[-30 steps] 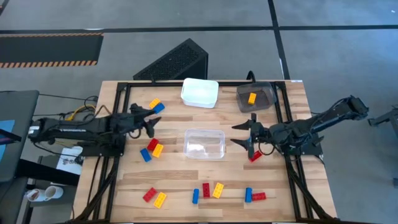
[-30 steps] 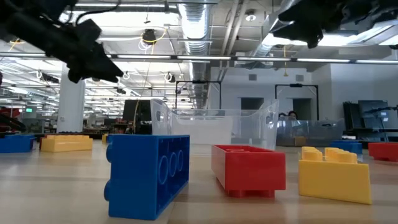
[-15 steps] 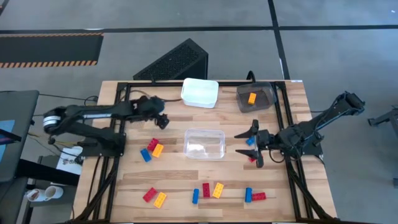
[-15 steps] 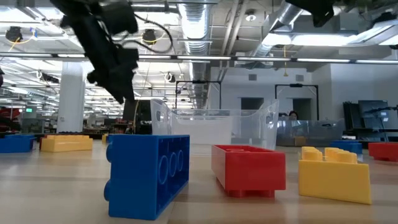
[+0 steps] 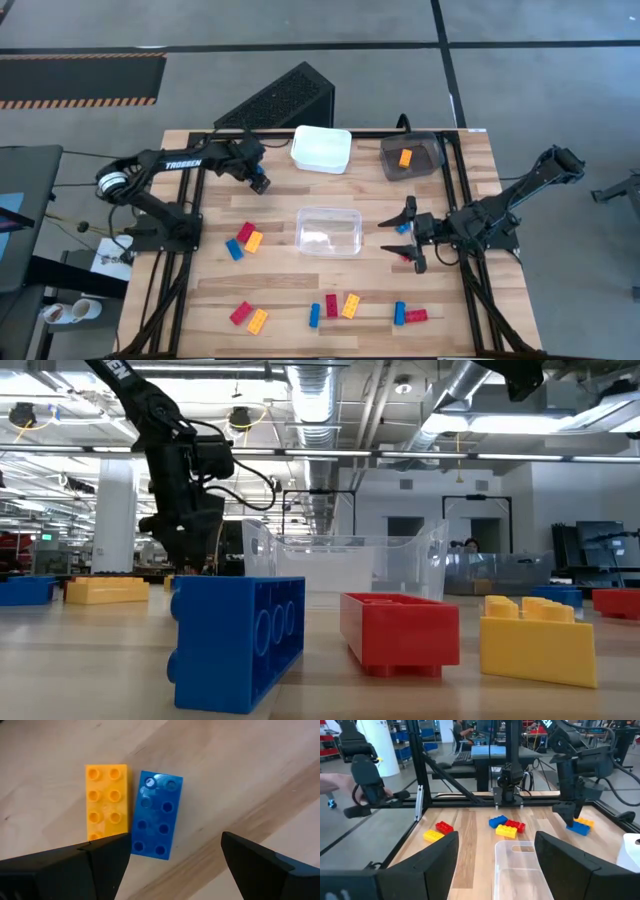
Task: Sort & place blocks by color
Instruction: Put the top left blue block into the white bin
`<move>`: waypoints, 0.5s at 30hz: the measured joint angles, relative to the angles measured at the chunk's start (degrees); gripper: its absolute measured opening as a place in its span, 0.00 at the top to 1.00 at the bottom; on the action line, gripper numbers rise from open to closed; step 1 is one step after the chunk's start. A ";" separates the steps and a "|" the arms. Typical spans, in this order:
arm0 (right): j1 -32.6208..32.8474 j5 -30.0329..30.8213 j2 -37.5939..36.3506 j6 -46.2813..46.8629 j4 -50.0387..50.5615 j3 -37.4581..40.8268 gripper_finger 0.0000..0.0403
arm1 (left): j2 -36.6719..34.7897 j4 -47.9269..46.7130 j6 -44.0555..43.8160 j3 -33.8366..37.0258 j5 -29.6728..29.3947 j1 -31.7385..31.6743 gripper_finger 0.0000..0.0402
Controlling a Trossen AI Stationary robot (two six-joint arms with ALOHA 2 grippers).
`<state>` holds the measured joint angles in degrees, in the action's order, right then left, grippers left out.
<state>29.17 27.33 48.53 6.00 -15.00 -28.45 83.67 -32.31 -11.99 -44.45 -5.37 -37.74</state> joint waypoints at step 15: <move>-0.04 0.24 0.00 -0.28 -0.48 0.00 0.30 | 0.83 5.73 1.86 0.00 4.62 -0.97 0.26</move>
<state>29.12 27.57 48.53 5.72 -15.49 -28.45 84.50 -26.59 -10.12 -44.45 -0.74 -38.71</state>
